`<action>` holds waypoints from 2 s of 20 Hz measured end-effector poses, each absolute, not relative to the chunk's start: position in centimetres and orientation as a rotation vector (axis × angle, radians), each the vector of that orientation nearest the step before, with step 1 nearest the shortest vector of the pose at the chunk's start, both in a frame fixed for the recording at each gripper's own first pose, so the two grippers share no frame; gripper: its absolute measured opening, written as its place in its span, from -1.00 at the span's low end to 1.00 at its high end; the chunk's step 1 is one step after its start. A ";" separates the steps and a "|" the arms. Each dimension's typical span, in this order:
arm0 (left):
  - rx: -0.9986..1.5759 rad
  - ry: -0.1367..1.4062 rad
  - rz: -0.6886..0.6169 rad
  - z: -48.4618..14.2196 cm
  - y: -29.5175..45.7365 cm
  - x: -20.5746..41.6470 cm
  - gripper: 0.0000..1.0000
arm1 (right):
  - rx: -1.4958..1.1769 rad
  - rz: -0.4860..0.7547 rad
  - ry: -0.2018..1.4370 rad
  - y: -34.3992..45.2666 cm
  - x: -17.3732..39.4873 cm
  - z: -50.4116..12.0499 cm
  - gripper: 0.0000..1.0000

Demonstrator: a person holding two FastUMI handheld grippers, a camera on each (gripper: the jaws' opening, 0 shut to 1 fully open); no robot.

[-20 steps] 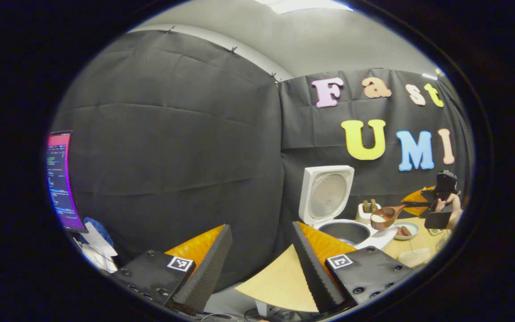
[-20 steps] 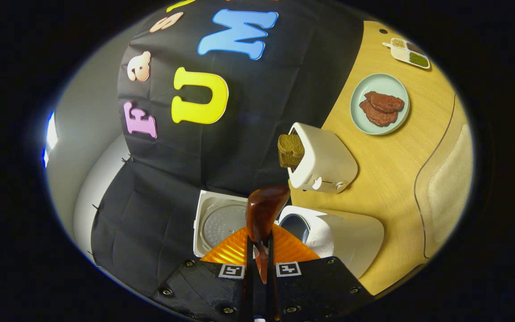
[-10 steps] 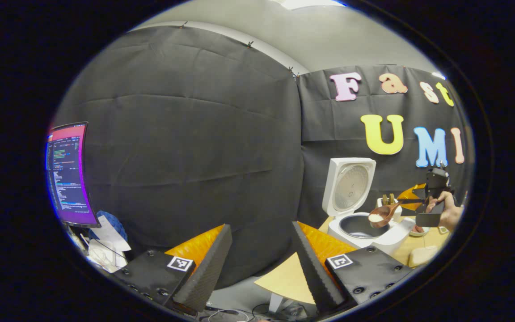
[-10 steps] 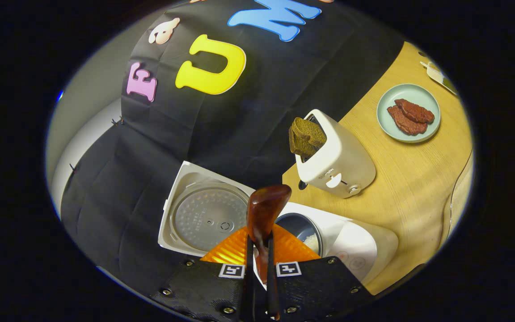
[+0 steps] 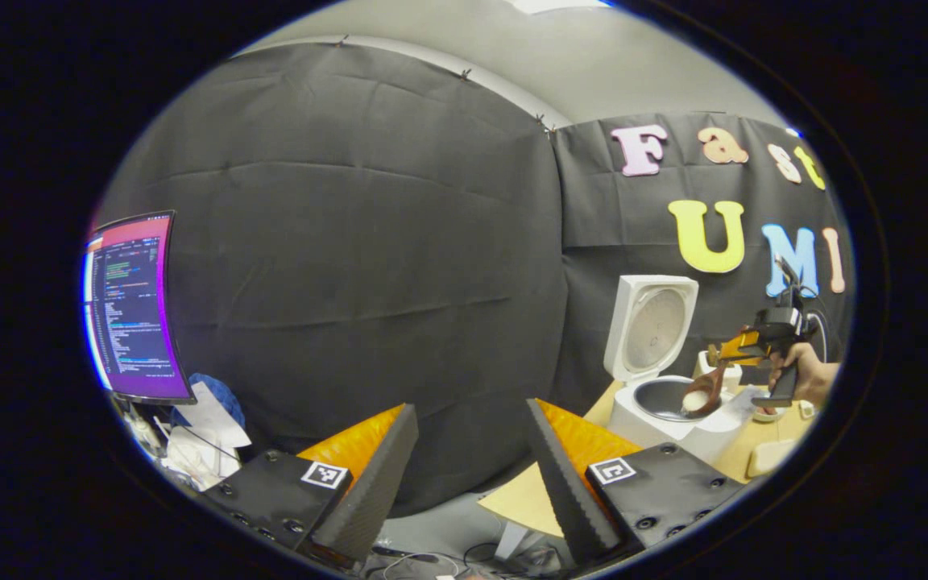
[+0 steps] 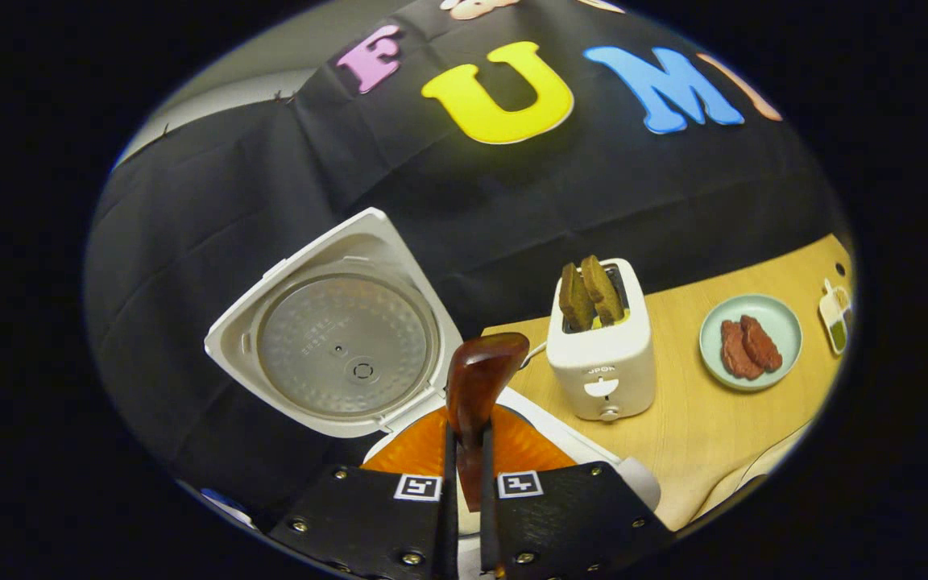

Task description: Close the left gripper, press the button to open the rice cooker; take a wooden spoon from the chopstick holder with the right hand, scoop a spoonful of rice and pour it into the rice cooker, then put the wooden spoon back into the chopstick holder.

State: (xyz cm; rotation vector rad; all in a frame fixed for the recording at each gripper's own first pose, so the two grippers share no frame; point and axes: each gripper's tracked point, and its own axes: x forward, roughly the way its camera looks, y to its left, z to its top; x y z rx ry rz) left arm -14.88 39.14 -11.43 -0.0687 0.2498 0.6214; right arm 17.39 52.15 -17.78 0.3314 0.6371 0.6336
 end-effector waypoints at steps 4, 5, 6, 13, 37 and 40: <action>-0.073 0.252 0.628 -11.6 39.3 -15.1 0.87 | 0.079 0.733 0.505 54.5 15.9 -16.4 -0.78; -0.074 0.252 0.629 -11.7 39.3 -15.2 0.79 | 0.011 0.757 0.470 55.1 15.5 -16.0 -0.78; -0.073 0.251 0.628 -11.8 39.4 -15.2 0.87 | -0.056 0.773 0.433 55.4 15.4 -15.8 -0.78; -0.075 0.246 0.632 -11.8 39.5 -15.2 0.79 | -0.398 0.794 0.208 55.4 14.2 -13.9 -0.77; -0.054 0.159 0.433 -6.4 29.7 -10.3 0.94 | 0.473 0.641 0.476 37.4 17.3 -6.5 -0.77; -0.052 0.145 0.384 -5.6 27.1 -8.9 0.94 | 0.488 0.582 0.459 32.9 17.9 -6.2 -0.78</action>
